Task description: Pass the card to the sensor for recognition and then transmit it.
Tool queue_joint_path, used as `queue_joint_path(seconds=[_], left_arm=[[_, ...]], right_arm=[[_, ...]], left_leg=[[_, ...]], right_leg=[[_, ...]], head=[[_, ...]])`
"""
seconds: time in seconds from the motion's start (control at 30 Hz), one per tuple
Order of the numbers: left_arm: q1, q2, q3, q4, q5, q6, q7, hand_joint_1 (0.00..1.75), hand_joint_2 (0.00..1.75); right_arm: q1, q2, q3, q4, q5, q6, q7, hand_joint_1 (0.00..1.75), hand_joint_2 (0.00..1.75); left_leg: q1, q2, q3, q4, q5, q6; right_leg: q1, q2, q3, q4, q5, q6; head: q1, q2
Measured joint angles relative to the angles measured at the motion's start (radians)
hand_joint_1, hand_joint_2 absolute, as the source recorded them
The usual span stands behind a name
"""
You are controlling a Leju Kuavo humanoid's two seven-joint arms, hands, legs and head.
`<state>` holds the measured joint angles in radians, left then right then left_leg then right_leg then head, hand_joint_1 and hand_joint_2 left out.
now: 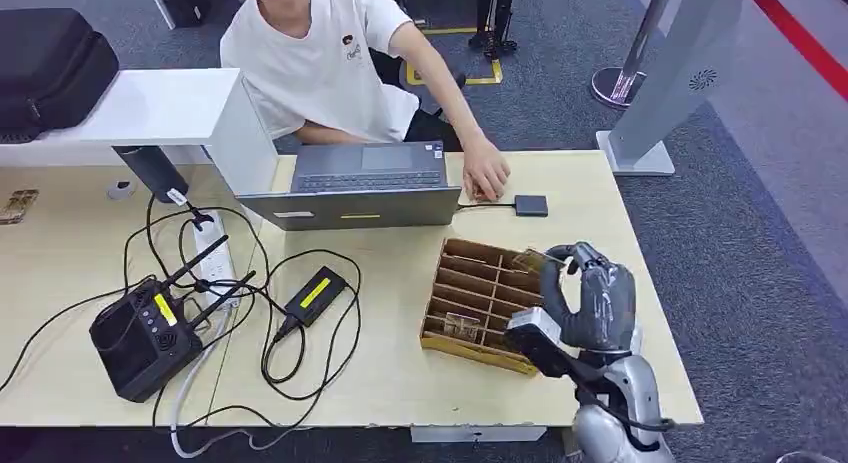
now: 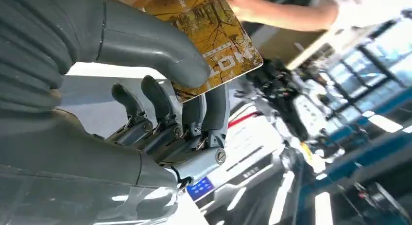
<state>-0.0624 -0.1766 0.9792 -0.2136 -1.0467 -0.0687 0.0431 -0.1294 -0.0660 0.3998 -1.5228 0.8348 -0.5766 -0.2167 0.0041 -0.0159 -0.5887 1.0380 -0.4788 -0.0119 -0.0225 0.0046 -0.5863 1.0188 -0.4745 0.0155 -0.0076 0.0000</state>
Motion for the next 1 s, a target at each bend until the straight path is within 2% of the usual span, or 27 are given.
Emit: queue_joint_path(seconds=[0.1,0.23,0.43,0.63,0.73,0.87,0.93,1.0], left_arm=[[0.000,0.002,0.000,0.000,-0.005,0.000,0.000,0.00,1.75],[0.000,0.002,0.000,0.000,-0.011,0.000,0.000,0.00,1.75],[-0.005,0.002,0.000,0.000,-0.028,-0.001,0.000,0.00,1.75],[-0.005,0.002,0.000,0.000,-0.038,-0.006,0.000,0.00,1.75],[-0.009,0.002,-0.002,0.000,-0.064,-0.016,0.005,0.00,1.75],[-0.015,0.002,-0.013,0.000,-0.107,-0.018,0.009,0.00,1.75],[-0.016,0.001,-0.020,0.000,-0.118,-0.018,0.009,0.00,1.75],[-0.017,0.000,-0.022,0.000,-0.122,-0.018,0.010,0.00,1.75]], right_arm=[[-0.087,-0.022,0.008,-0.042,-0.059,0.061,0.003,1.48,1.75],[-0.195,-0.037,0.019,-0.071,-0.104,0.109,0.014,1.48,1.75],[-0.393,-0.032,0.047,-0.036,-0.127,0.125,0.037,1.48,1.75],[-0.455,-0.024,0.068,-0.003,-0.134,0.124,0.040,1.48,1.75],[-0.556,0.003,0.094,0.106,-0.049,0.105,0.092,1.48,1.75],[-0.735,0.050,0.147,0.374,0.254,-0.008,0.189,1.48,1.75],[-0.800,0.072,0.169,0.517,0.353,-0.051,0.210,1.48,1.75],[-0.825,0.093,0.176,0.623,0.389,-0.092,0.217,1.48,1.75]], left_leg=[[0.000,0.000,0.000,0.000,0.000,0.000],[0.000,0.000,0.000,0.000,0.000,0.000],[0.000,-0.001,0.000,0.000,0.001,-0.001],[0.000,-0.001,-0.001,0.000,0.002,-0.001],[0.000,0.002,-0.001,0.000,0.002,-0.001],[0.000,0.001,-0.001,0.000,0.004,-0.003],[0.001,0.000,0.000,0.000,0.005,-0.003],[0.001,0.000,-0.001,0.000,0.005,-0.003]], right_leg=[[0.000,0.000,0.000,0.000,0.000,0.000],[0.000,0.001,0.000,0.001,0.000,0.000],[0.000,0.000,0.000,0.001,0.000,0.000],[0.000,0.000,0.000,0.001,0.000,0.000],[0.000,0.003,-0.002,0.001,0.002,-0.002],[0.000,0.002,-0.002,0.002,0.003,-0.002],[0.001,0.001,-0.002,0.002,0.004,-0.002],[0.001,0.001,-0.001,0.002,0.004,-0.002]], head=[[0.000,0.000],[0.000,0.000],[0.000,0.000],[0.000,0.000],[0.000,0.000],[0.000,0.000],[0.000,0.000],[0.000,0.000]])
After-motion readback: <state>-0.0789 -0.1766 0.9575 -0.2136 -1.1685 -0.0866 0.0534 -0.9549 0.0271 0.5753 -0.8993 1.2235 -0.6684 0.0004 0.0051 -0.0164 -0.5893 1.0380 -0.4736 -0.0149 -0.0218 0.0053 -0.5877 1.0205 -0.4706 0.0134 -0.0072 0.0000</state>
